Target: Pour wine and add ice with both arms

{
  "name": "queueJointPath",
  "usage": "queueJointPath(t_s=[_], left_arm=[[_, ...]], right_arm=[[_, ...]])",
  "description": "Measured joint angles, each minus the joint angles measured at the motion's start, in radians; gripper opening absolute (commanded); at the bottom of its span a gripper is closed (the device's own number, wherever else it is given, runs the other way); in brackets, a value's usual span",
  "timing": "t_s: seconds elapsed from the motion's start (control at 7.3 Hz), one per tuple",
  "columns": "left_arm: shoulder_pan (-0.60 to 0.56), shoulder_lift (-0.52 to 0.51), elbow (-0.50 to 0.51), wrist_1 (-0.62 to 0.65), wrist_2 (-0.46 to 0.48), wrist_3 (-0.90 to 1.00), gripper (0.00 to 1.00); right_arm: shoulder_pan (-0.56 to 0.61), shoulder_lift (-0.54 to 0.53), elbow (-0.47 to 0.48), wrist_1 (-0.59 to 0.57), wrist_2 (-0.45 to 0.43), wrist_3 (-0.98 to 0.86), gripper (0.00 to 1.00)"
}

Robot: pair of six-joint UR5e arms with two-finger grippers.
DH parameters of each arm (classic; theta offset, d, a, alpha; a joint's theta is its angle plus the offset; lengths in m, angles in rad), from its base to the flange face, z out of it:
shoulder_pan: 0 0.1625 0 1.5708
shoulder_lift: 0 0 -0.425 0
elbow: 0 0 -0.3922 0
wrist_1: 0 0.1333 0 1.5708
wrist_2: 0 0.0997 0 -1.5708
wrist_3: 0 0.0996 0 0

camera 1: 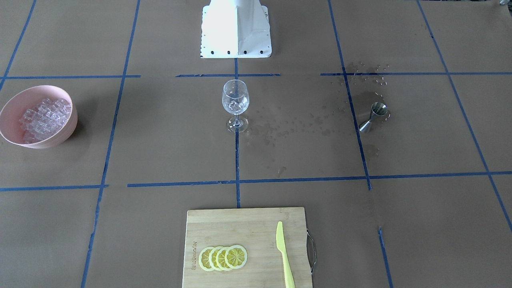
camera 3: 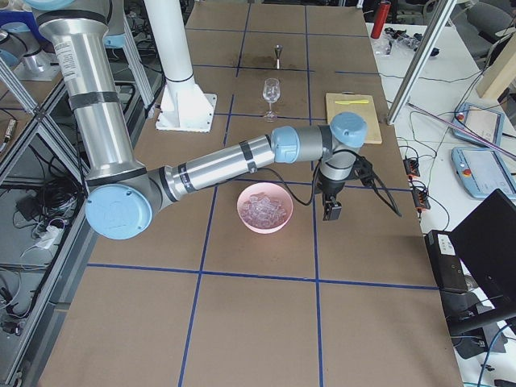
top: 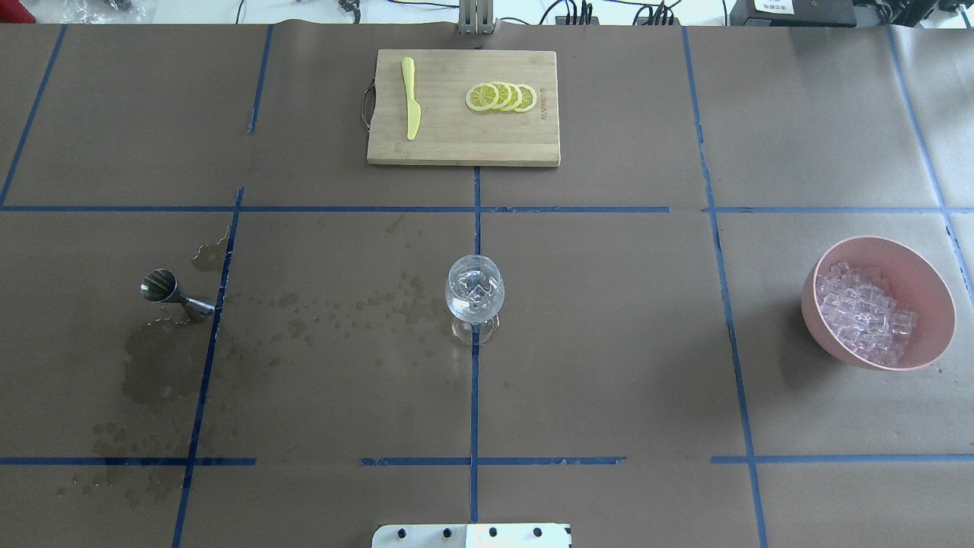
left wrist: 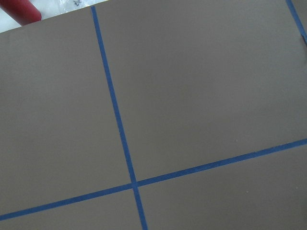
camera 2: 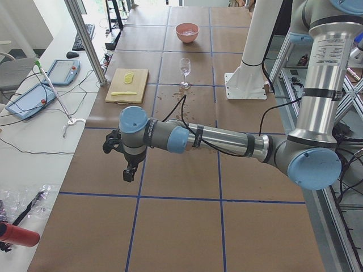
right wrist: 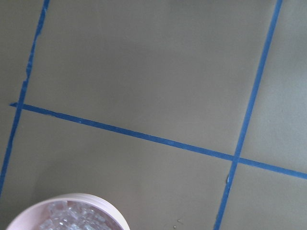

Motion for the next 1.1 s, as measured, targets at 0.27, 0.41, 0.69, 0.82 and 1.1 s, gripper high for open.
queueJointPath(t_s=[0.27,0.41,0.69,0.82,1.1], left_arm=[[-0.008,0.068,-0.007,-0.003,-0.001,0.009,1.0],[-0.008,0.096,-0.016,-0.003,0.0,0.005,1.0],[-0.009,0.13,-0.023,-0.003,-0.002,-0.005,1.0],[-0.009,0.14,-0.027,-0.003,-0.003,-0.025,1.0],[-0.009,0.149,-0.044,-0.003,-0.005,-0.089,1.0]], right_arm=[[0.037,-0.05,-0.043,0.02,0.012,-0.052,1.0],[0.051,-0.071,-0.064,0.064,0.016,-0.053,1.0],[0.084,-0.107,-0.095,0.114,0.025,-0.051,1.0],[0.099,-0.116,-0.104,0.12,0.034,-0.051,1.0],[0.124,-0.121,-0.123,0.125,0.046,-0.051,1.0]])
